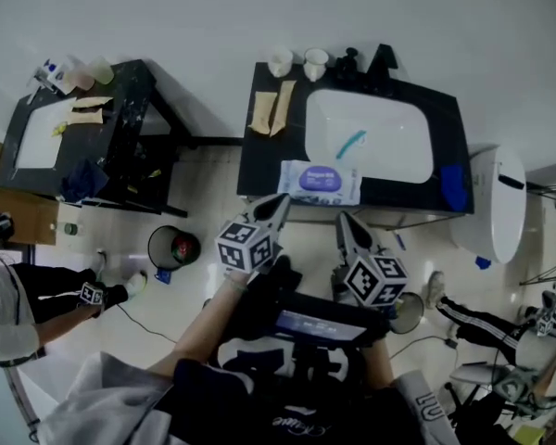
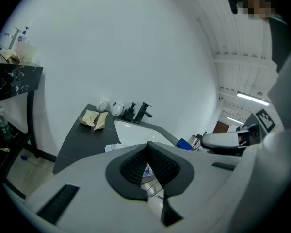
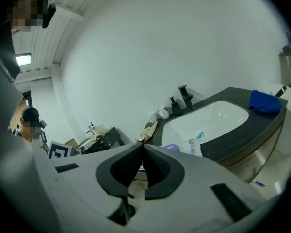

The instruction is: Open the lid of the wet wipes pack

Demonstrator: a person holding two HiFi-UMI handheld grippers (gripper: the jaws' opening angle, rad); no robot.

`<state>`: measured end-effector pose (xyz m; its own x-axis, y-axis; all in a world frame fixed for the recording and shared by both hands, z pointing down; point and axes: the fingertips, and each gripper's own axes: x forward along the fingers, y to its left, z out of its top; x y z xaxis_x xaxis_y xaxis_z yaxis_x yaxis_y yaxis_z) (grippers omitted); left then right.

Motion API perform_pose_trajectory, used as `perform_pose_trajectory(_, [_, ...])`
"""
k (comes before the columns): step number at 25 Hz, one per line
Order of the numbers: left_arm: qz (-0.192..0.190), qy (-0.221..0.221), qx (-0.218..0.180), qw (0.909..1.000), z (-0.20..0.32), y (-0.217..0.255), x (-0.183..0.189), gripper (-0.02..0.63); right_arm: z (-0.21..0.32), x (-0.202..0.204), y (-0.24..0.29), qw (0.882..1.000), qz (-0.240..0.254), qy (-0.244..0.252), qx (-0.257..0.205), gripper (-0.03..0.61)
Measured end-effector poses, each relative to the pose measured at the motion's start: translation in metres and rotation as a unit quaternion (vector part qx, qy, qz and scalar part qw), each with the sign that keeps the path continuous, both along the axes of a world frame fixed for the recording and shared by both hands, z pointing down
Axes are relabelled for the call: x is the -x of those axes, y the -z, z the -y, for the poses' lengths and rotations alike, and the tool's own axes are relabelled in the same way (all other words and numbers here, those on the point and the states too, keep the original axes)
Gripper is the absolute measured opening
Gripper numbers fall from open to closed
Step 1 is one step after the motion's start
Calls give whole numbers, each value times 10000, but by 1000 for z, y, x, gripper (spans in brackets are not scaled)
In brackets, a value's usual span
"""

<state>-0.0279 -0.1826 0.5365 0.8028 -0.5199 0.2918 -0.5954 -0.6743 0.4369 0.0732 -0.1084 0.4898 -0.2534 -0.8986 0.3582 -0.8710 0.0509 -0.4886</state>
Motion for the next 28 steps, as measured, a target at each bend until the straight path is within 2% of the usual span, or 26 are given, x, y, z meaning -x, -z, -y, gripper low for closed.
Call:
perform_pose_trajectory(5, [155, -109, 327, 9993, 22, -26, -11, 6, 22, -17, -5, 9997, -10, -129, 218, 3])
perform_pose_trajectory(10, [295, -135, 491, 9983, 35, -46, -17, 6, 30, -20, -17, 9990, -172, 24, 414, 3])
perform_pose_trajectory(16, [547, -134, 566, 9968, 43, -69, -25, 6, 44, -26, -39, 9940, -749, 463, 649, 3])
perform_pose_trajectory(19, [707, -214, 538, 9958, 44, -75, -32, 6, 56, -24, -53, 9903, -797, 819, 794, 3])
perform_pose_trajectory(21, [763, -134, 572, 9954, 46, -79, -32, 6, 63, -20, -62, 9854, -875, 1152, 903, 3])
perform_pose_trajectory(25, [836, -2, 657, 9943, 47, -85, -29, 6, 75, -17, -73, 9695, -1504, 1679, 963, 20])
perform_pose_trajectory(27, [854, 9, 697, 9939, 47, -88, -29, 6, 79, -15, -76, 9649, -1576, 1883, 936, 20])
perform_pose_trajectory(28, [850, 11, 718, 9938, 47, -88, -29, 6, 81, -13, -77, 9630, -1564, 1996, 913, 53])
